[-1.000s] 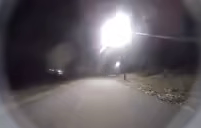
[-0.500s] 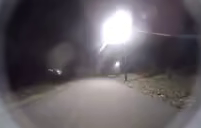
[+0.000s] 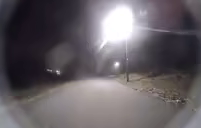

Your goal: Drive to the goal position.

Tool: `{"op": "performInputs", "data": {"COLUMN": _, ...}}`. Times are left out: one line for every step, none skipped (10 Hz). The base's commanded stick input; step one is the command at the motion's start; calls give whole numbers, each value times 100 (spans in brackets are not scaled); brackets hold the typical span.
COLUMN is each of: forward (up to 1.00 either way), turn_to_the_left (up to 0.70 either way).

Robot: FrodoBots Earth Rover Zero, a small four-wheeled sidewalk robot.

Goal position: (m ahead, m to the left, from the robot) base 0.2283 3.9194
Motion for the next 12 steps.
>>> {"op": "performInputs", "data": {"forward": 100, "turn_to_the_left": 6}}
{"op": "performInputs", "data": {"forward": 100, "turn_to_the_left": 5}}
{"op": "performInputs", "data": {"forward": 100, "turn_to_the_left": 4}}
{"op": "performInputs", "data": {"forward": 100, "turn_to_the_left": 4}}
{"op": "performInputs", "data": {"forward": 100, "turn_to_the_left": 4}}
{"op": "performInputs", "data": {"forward": 100, "turn_to_the_left": 4}}
{"op": "performInputs", "data": {"forward": 100, "turn_to_the_left": 4}}
{"op": "performInputs", "data": {"forward": 100, "turn_to_the_left": 4}}
{"op": "performInputs", "data": {"forward": 100, "turn_to_the_left": 4}}
{"op": "performInputs", "data": {"forward": 100, "turn_to_the_left": 4}}
{"op": "performInputs", "data": {"forward": 100, "turn_to_the_left": 4}}
{"op": "performInputs", "data": {"forward": 100, "turn_to_the_left": 4}}
